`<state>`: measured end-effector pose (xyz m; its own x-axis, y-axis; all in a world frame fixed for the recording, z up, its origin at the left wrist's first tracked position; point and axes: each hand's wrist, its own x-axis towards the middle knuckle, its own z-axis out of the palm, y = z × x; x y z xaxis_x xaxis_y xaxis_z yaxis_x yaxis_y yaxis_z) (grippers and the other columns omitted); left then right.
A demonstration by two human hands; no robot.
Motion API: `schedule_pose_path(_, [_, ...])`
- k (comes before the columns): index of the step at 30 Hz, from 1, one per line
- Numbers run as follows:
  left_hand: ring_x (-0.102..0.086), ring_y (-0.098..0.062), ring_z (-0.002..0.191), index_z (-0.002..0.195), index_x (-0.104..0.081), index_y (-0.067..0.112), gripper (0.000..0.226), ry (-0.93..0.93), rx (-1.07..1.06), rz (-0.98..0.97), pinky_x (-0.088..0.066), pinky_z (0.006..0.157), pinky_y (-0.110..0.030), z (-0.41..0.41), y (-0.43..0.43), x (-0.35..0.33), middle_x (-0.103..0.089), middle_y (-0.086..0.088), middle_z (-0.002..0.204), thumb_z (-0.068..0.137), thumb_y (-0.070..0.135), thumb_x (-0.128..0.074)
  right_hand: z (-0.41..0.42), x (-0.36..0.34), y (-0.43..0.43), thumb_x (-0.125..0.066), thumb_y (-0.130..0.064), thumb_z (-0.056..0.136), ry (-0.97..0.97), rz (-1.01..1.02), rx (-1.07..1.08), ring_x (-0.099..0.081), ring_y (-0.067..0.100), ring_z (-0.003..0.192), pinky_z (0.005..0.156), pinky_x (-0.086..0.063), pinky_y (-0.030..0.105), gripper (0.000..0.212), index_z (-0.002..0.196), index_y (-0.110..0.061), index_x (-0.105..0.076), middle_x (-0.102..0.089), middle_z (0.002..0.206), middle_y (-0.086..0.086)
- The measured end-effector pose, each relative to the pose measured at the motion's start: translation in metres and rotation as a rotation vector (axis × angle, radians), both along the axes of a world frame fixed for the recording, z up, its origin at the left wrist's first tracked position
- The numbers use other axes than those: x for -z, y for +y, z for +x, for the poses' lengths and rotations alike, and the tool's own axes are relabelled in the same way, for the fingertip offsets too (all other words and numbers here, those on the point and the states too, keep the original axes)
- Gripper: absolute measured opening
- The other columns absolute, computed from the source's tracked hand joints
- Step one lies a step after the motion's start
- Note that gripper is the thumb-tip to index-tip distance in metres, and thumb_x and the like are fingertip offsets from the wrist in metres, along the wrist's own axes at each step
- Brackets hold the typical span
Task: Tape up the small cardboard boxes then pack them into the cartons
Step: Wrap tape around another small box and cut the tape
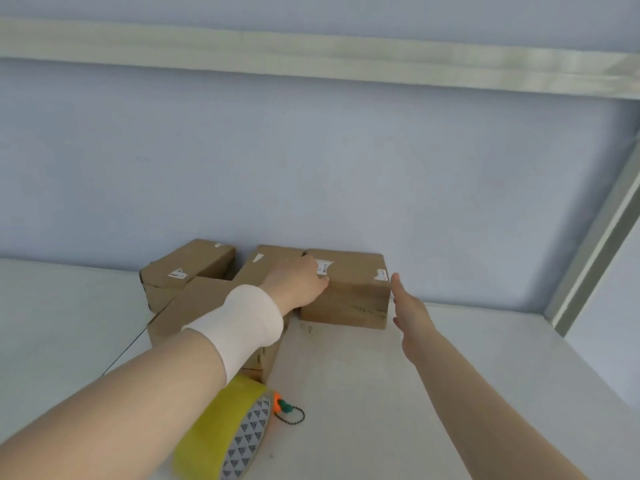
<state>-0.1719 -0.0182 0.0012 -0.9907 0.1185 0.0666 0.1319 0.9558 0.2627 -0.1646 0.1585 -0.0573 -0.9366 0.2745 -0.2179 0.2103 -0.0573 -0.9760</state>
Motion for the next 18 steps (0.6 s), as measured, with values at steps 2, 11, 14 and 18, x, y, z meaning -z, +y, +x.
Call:
schedule_pose_path(2, [-0.057, -0.029, 0.095, 0.099, -0.059, 0.005, 0.032, 0.024, -0.001, 0.041, -0.043, 0.074, -0.033, -0.003, -0.002, 0.0, -0.063, -0.011, 0.101, 0.095, 0.031, -0.04, -0.003, 0.005, -0.006, -0.039, -0.052, 0.094, -0.002, -0.037, 0.009, -0.037, 0.019, 0.132, 0.111, -0.029, 0.036, 0.055, 0.137, -0.018, -0.044, -0.042, 0.144, -0.002])
schedule_pose_path(11, [-0.036, -0.01, 0.059, 0.072, -0.043, 0.019, 0.023, -0.06, -0.056, 0.516, -0.026, 0.054, -0.023, 0.008, 0.003, -0.024, -0.04, 0.003, 0.071, 0.093, 0.028, -0.046, 0.015, -0.009, 0.004, -0.053, -0.045, 0.091, 0.024, -0.166, 0.013, -0.046, 0.023, 0.118, 0.101, -0.037, 0.045, 0.033, 0.115, -0.023, -0.048, -0.05, 0.11, -0.005])
schedule_pose_path(14, [-0.039, -0.014, 0.065, 0.065, -0.033, 0.025, 0.031, -0.039, -0.044, 0.625, -0.034, 0.061, -0.025, 0.019, 0.009, -0.029, -0.037, 0.004, 0.071, 0.092, 0.027, -0.048, 0.03, -0.02, 0.011, -0.053, -0.059, 0.085, 0.032, -0.228, 0.034, -0.051, 0.026, 0.112, 0.091, -0.045, 0.046, 0.048, 0.115, -0.023, -0.048, -0.051, 0.11, -0.001])
schedule_pose_path(18, [-0.05, -0.02, 0.083, 0.078, -0.046, 0.02, 0.014, -0.02, -0.051, 0.885, -0.046, 0.094, -0.039, 0.039, 0.016, -0.031, -0.051, -0.007, 0.088, 0.091, 0.025, -0.05, 0.054, -0.028, 0.023, -0.059, -0.062, 0.079, 0.048, -0.29, 0.074, -0.06, 0.017, 0.09, 0.071, -0.054, 0.038, 0.043, 0.097, -0.023, -0.057, -0.058, 0.097, -0.004])
